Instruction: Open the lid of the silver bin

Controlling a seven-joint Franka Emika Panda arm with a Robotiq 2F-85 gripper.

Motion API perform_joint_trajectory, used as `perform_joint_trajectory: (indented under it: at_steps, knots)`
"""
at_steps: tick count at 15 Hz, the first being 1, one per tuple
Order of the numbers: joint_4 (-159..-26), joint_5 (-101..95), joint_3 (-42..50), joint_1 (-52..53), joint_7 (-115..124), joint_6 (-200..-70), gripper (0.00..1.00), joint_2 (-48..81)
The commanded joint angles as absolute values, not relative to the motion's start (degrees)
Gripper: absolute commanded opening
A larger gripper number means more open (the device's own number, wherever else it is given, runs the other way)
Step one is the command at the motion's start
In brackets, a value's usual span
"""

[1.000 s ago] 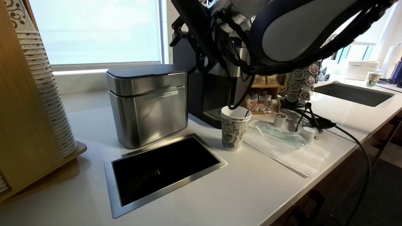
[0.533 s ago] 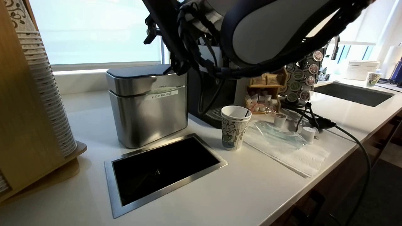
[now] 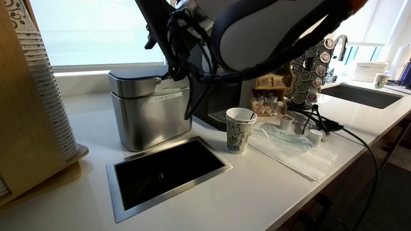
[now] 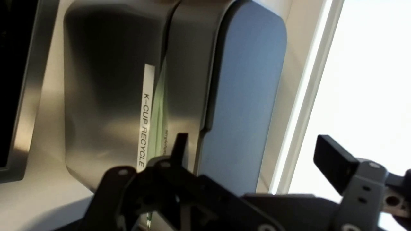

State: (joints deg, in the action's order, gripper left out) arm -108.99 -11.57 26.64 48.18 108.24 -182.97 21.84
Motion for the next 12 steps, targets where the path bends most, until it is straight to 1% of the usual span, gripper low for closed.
perform_joint_trajectory:
  at_steps: [1,9,11,12]
  knots:
    - [-104.1,-9.8,25.1,47.0,109.2,-182.7,1.0,25.8]
    - [-103.0,-8.3,26.2,47.9,110.4,-182.0,1.0,27.1]
    - [-103.8,-8.8,28.5,49.7,111.0,-182.6,1.0,26.3]
    - [-104.3,-9.3,31.0,51.7,111.6,-182.9,1.0,25.9]
